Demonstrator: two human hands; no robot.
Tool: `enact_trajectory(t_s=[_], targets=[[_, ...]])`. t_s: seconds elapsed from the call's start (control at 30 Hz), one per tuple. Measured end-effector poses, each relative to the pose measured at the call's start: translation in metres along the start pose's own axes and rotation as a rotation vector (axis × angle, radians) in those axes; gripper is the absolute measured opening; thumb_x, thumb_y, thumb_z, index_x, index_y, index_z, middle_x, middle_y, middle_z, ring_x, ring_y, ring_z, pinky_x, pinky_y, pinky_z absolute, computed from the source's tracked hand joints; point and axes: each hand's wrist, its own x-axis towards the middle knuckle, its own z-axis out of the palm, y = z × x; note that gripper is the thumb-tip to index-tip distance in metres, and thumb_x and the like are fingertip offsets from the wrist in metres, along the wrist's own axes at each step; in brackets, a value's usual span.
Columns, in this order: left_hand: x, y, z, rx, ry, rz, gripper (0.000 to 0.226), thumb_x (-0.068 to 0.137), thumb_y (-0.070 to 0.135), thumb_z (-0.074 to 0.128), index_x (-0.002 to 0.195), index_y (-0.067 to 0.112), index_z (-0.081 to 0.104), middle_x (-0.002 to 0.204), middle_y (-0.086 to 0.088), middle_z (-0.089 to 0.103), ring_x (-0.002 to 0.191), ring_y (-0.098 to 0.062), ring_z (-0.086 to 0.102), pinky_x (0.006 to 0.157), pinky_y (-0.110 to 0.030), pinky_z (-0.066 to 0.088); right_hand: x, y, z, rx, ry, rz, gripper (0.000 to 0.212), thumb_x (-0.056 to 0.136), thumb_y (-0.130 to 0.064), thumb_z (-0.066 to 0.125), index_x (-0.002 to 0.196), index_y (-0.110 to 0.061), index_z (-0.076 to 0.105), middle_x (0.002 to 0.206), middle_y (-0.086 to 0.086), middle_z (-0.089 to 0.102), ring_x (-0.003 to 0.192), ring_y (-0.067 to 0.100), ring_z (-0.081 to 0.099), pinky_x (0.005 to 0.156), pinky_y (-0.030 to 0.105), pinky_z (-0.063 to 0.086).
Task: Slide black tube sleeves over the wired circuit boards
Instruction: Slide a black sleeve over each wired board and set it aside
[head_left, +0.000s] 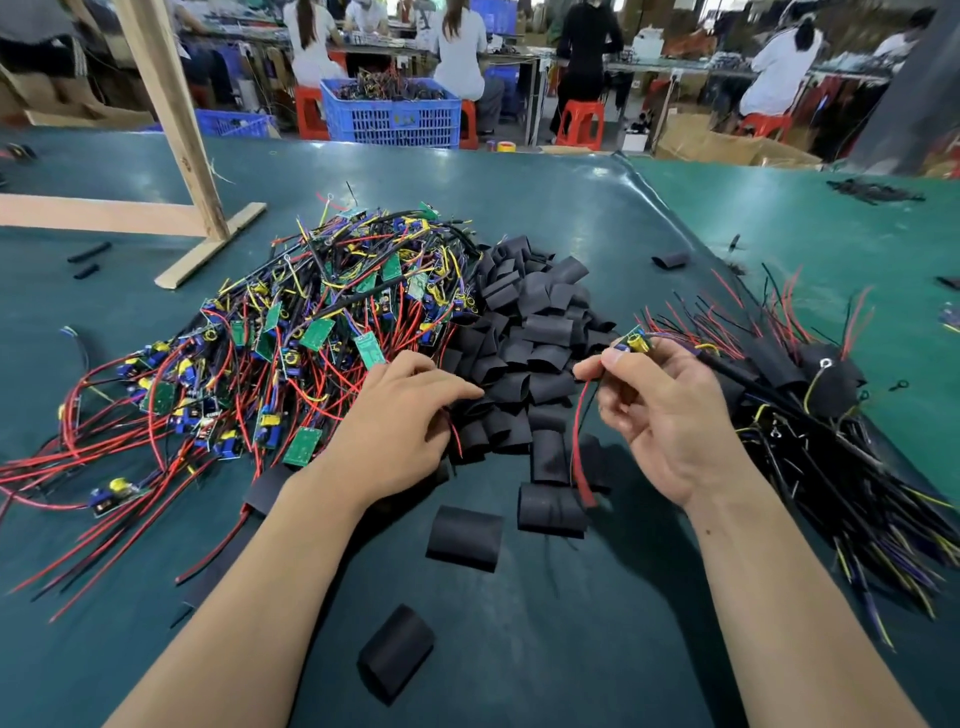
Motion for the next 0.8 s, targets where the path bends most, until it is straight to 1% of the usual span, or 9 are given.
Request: enact_trajectory(t_s=[0.1,0.17,0.27,0.37,0.47,0.53,0.6,0.7,0.8], targets=[[0.001,-0.002,0.0,0.03,-0.009,0.026,0.047,0.083,0.01,0.066,0.127,0.026,0.066,0.113,0.011,0.063,0.11,-0.021,0.042,0.087,-0.032,0.024,0.0,0.001,-0.001,0.002,-0.032,-0.001,0.012,0.093,0.006,0.055,0.093,-0.006,0.054,0.078,0.013,0.072,0.056,0.015,0.061,0.048,0.021,0.046],[0.002,-0.001,0.0,0.071,0.001,0.05,0.038,0.087,0.021,0.069,0.125,0.027,0.068,0.108,0.008,0.064,0.106,-0.024,0.045,0.084,-0.032,0.025,-0.001,0.002,-0.001,-0.008,-0.053,0.01,0.013,0.091,0.004,0.058,0.1,-0.006,0.059,0.081,0.011,0.073,0.062,0.016,0.066,0.054,0.02,0.051],[0.001,0.002,-0.001,0.128,0.133,0.09,0.029,0.089,0.036,0.064,0.113,0.024,0.075,0.1,0.007,0.067,0.101,-0.028,0.052,0.084,-0.033,0.023,0.0,0.004,-0.001,-0.095,-0.045,0.026,0.013,0.088,-0.003,0.063,0.095,-0.013,0.068,0.085,0.009,0.076,0.069,0.016,0.07,0.057,0.02,0.052],[0.001,0.007,-0.003,0.112,0.326,0.095,0.029,0.09,0.027,0.058,0.11,0.014,0.075,0.102,0.005,0.073,0.106,-0.025,0.06,0.094,-0.04,0.033,0.0,0.003,-0.001,-0.126,-0.018,0.011,0.014,0.086,-0.004,0.067,0.086,-0.017,0.072,0.085,0.011,0.076,0.074,0.018,0.073,0.058,0.021,0.054],[-0.001,0.008,-0.005,0.012,0.419,0.108,0.031,0.092,0.015,0.058,0.118,0.004,0.069,0.104,-0.004,0.073,0.105,-0.023,0.064,0.096,-0.035,0.039,0.0,0.002,-0.001,-0.064,0.01,0.014,0.011,0.087,-0.006,0.066,0.087,-0.016,0.07,0.083,0.012,0.076,0.067,0.019,0.072,0.054,0.022,0.054],[-0.003,0.01,-0.007,-0.05,0.465,0.078,0.033,0.094,0.015,0.053,0.124,0.006,0.066,0.106,-0.004,0.072,0.101,-0.019,0.062,0.093,-0.033,0.042,0.001,0.002,0.0,-0.093,0.039,0.015,0.01,0.09,-0.009,0.065,0.087,-0.018,0.067,0.082,0.01,0.076,0.059,0.016,0.069,0.048,0.02,0.05],[-0.005,0.013,-0.009,-0.192,0.507,0.016,0.033,0.098,0.02,0.047,0.129,0.014,0.06,0.112,0.003,0.069,0.101,-0.014,0.062,0.092,-0.032,0.047,0.001,0.002,-0.001,-0.135,0.064,0.007,0.01,0.092,-0.01,0.064,0.087,-0.018,0.065,0.078,0.009,0.075,0.047,0.012,0.058,0.043,0.017,0.041],[-0.006,0.018,-0.01,-0.423,0.612,0.027,0.029,0.102,0.017,0.039,0.129,0.021,0.049,0.114,0.005,0.064,0.096,-0.009,0.066,0.085,-0.022,0.049,0.002,0.0,-0.003,-0.08,0.094,-0.025,0.01,0.093,-0.007,0.062,0.087,-0.015,0.062,0.071,0.008,0.072,0.046,0.011,0.053,0.043,0.018,0.04],[-0.007,0.021,-0.012,-0.364,0.733,0.112,0.033,0.102,0.013,0.039,0.134,0.014,0.045,0.115,0.0,0.06,0.095,-0.022,0.064,0.09,-0.03,0.044,0.002,-0.002,-0.002,-0.01,0.077,-0.058,0.012,0.092,-0.002,0.06,0.088,-0.014,0.06,0.068,0.007,0.069,0.052,0.013,0.058,0.048,0.019,0.046]])
